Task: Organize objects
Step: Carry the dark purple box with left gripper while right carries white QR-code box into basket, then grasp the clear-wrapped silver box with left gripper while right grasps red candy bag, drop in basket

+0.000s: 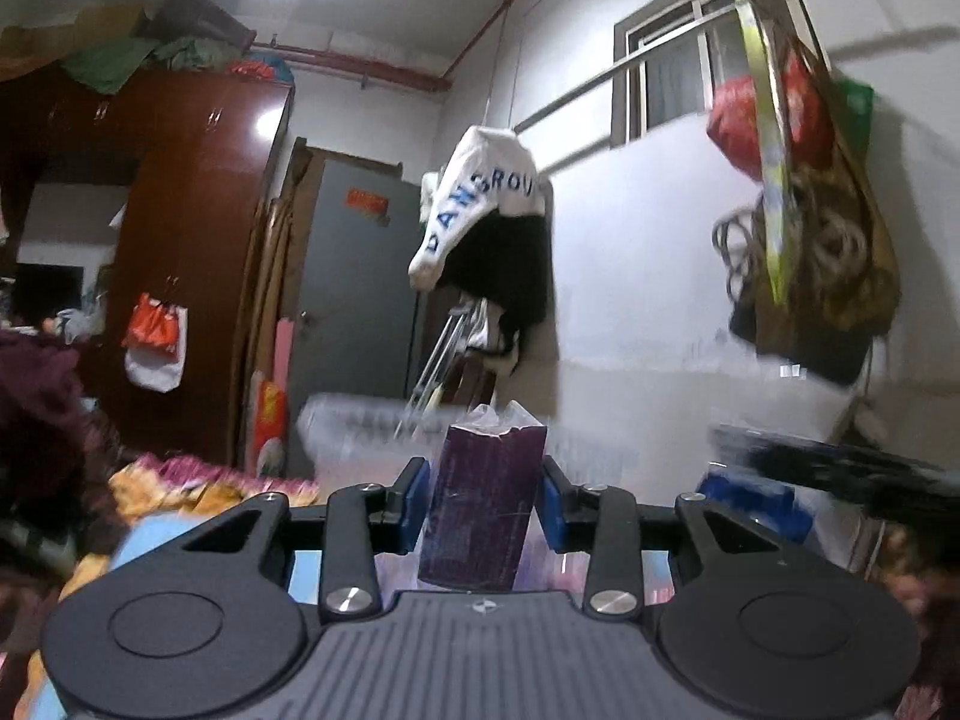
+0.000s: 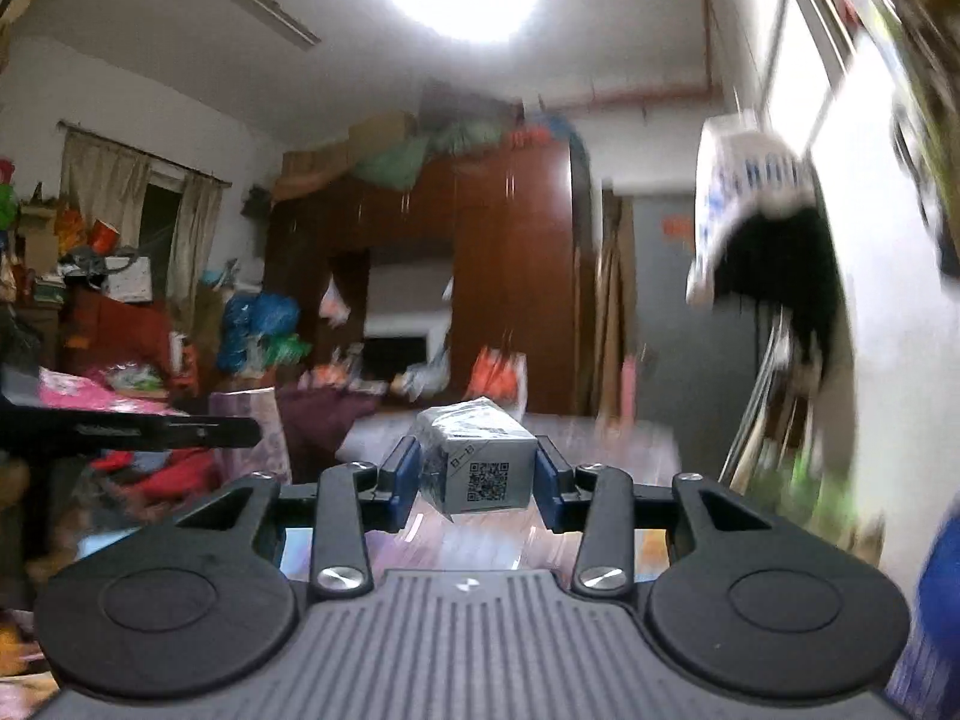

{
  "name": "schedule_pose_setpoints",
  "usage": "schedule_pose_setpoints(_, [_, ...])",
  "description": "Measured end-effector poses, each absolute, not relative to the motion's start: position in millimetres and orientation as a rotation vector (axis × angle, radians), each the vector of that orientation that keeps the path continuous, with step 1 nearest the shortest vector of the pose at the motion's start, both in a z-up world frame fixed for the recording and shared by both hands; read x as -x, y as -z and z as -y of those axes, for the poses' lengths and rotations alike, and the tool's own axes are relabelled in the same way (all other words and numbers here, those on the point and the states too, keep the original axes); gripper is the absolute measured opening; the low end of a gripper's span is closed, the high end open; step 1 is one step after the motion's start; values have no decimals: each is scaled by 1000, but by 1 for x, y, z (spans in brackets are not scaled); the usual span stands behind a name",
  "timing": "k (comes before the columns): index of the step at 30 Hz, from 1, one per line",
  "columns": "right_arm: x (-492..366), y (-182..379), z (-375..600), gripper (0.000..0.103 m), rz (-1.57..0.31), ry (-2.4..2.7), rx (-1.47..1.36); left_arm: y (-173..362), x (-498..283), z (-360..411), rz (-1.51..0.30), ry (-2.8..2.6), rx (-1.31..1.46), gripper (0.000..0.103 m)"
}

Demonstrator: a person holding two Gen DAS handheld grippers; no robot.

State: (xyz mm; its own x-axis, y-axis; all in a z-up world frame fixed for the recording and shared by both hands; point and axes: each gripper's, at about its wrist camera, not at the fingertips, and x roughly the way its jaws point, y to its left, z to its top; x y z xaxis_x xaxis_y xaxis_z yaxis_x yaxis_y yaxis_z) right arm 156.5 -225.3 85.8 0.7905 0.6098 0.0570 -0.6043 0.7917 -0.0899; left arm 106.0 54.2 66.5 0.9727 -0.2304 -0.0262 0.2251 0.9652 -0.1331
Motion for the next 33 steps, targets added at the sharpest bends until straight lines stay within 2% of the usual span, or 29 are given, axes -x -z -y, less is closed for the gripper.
schedule_pose_setpoints(2, [-196, -110, 203, 43, 87, -611, 99, -95, -143, -51, -63, 218, 130, 41])
schedule_pose_setpoints(5, [-259, -128, 173, 43, -32, -594, 109, -119, -208, -48, -150, 169, 137, 41])
schedule_pose_setpoints(9, [-299, -119, 152, 43, -114, -557, 148, -113, -264, -49, -258, 106, 149, 41])
schedule_pose_setpoints(12, [-310, -111, 153, 43, -153, -579, 120, -105, -279, -48, -274, 83, 149, 42])
schedule_pose_setpoints(13, [-310, -110, 153, 46, -160, -580, 116, -104, -283, -47, -285, 81, 148, 44])
schedule_pose_setpoints(14, [-309, -109, 154, 48, -170, -582, 107, -101, -286, -46, -301, 76, 135, 54])
schedule_pose_setpoints(16, [-300, -110, 161, 95, -195, -591, 83, -97, -279, -47, -284, 30, 97, 68])
schedule_pose_setpoints(17, [-290, -113, 166, 101, -178, -577, 70, -97, -269, -48, -255, 16, 87, 75])
schedule_pose_setpoints(18, [-276, -114, 175, 103, -151, -560, 55, -99, -257, -50, -235, 25, 88, 77])
schedule_pose_setpoints(19, [-263, -113, 184, 103, -141, -567, 45, -99, -243, -53, -225, 51, 94, 78])
schedule_pose_setpoints(21, [-235, -100, 207, 103, -146, -591, 41, -93, -203, -63, -196, 97, 80, 86])
schedule_pose_setpoints(22, [-224, -91, 217, 103, -155, -584, 51, -87, -184, -67, -198, 87, 59, 93])
schedule_pose_setpoints(23, [-215, -80, 226, 103, -181, -570, 67, -79, -168, -70, -213, 66, 31, 95])
schedule_pose_setpoints(27, [-217, -37, 247, 102, -428, -560, 80, -44, -135, -89, -346, -3, 17, 95])
schedule_pose_setpoints(32, [-223, -24, 234, 89, -494, -557, 103, -19, -138, -106, -441, -7, 64, 95])
schedule_pose_setpoints(33, [-223, -23, 228, 82, -508, -559, 117, -16, -142, -107, -457, -12, 58, 95])
